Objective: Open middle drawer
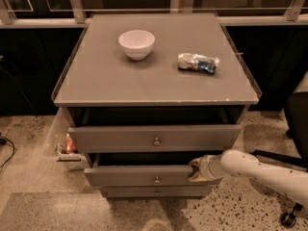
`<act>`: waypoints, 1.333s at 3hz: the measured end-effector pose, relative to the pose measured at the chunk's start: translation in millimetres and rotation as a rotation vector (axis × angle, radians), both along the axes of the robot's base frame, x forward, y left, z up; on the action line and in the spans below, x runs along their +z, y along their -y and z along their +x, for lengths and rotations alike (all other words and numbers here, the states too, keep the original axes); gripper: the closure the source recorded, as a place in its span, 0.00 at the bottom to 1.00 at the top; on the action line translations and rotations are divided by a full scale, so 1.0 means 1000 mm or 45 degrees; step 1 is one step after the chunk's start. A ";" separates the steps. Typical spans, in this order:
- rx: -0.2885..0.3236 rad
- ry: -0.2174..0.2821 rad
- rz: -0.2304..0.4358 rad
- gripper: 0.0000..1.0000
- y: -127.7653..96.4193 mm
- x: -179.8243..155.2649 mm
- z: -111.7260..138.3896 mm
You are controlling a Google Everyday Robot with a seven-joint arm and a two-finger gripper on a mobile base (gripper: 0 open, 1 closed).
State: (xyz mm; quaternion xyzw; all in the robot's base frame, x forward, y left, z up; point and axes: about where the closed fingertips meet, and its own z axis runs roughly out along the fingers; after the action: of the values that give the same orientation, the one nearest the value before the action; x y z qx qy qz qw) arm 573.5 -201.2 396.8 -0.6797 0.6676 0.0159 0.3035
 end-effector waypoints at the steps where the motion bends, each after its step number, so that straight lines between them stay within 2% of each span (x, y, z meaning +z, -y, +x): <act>1: -0.004 -0.024 0.074 0.39 0.008 -0.002 -0.005; 2: 0.002 -0.050 0.136 0.42 0.009 -0.007 -0.023; 3: 0.021 -0.074 0.168 0.65 0.001 -0.007 -0.036; 4: 0.021 -0.074 0.168 0.88 0.001 -0.002 -0.036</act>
Offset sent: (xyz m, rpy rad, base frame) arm -0.1024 -0.0674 -0.0293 0.2450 0.0878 -0.0388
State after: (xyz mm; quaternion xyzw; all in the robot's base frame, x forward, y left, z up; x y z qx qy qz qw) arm 537.2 -202.2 395.0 -0.6629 0.6680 0.0822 0.3281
